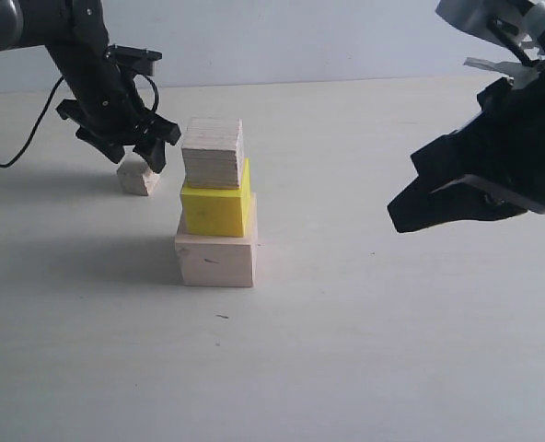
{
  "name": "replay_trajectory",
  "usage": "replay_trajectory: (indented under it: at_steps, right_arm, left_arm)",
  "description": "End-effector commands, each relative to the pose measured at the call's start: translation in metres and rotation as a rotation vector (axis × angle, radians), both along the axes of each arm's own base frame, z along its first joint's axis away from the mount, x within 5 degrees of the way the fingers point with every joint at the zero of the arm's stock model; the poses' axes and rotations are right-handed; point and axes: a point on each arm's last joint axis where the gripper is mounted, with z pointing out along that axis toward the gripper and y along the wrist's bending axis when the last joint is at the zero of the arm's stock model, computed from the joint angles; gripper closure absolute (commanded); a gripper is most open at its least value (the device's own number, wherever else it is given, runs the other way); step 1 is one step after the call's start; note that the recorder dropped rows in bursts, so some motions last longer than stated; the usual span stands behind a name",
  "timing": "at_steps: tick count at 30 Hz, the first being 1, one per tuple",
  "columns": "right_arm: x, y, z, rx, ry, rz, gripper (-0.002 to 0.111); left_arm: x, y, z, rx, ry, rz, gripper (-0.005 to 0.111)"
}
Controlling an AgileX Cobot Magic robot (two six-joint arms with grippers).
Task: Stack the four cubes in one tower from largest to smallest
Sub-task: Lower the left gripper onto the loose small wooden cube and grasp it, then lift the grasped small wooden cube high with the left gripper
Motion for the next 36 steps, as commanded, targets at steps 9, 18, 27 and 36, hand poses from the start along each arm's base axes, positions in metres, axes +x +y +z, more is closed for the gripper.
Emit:
replay_trajectory:
  at_steps: [9, 18, 27, 36]
  right_arm:
    - [-0.002, -0.001, 0.0, 0.0, -0.007, 0.007, 0.108]
    - [-0.002, -0.001, 0.0, 0.0, -0.007, 0.007, 0.108]
    - [-0.002, 0.0, 0.001, 0.017, 0.0, 0.005, 0.108]
    - [-0.002, 0.0, 0.001, 0.016, 0.002, 0.007, 0.108]
  left_arm:
    - [0.002, -0.001, -0.005, -0.003, -0.004, 0.015, 0.042]
    - [0.005, -0.002, -0.004, -0.014, -0.028, 0.018, 0.043]
    - [0.005, -0.002, -0.007, -0.014, -0.03, 0.019, 0.043]
    - [0.006, -0.002, -0.02, -0.007, -0.007, 0.019, 0.045]
